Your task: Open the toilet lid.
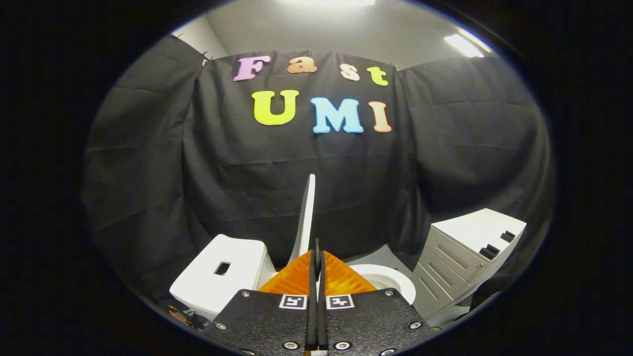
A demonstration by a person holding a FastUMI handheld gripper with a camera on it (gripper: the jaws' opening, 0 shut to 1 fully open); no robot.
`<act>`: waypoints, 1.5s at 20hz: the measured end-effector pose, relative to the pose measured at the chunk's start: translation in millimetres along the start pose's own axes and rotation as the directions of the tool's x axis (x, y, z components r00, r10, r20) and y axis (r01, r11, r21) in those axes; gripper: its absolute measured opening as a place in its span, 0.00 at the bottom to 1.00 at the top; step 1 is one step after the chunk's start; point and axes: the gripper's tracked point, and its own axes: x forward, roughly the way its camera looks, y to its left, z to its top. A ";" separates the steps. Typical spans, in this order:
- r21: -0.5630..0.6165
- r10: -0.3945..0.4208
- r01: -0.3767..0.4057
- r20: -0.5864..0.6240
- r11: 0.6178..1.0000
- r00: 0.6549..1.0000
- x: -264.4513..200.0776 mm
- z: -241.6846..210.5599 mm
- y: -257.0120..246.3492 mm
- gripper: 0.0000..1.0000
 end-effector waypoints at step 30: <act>-0.322 0.157 -0.133 0.049 0.937 0.986 -16.8 -16.1 171.0 0.00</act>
